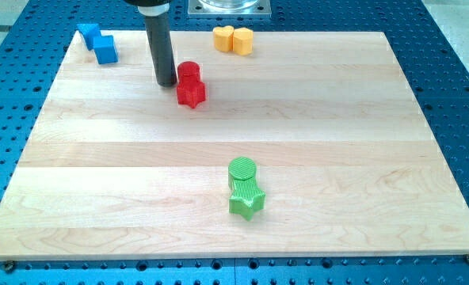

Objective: Separate the red blocks

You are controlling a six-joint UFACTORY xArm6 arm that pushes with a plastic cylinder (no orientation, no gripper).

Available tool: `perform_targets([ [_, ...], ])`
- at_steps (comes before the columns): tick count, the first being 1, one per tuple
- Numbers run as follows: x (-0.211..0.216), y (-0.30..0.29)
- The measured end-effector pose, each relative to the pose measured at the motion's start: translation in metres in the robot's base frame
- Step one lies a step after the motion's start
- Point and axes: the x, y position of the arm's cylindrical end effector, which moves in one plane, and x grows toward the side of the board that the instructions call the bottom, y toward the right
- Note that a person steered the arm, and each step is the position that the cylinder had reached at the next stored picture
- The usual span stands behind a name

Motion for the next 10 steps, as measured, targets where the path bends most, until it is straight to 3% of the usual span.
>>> perform_targets([
  [1,-0.064,-0.011],
  [2,-0.078,-0.011],
  [5,-0.024,0.021],
  [8,-0.034,0.042],
  [10,0.022,0.042],
])
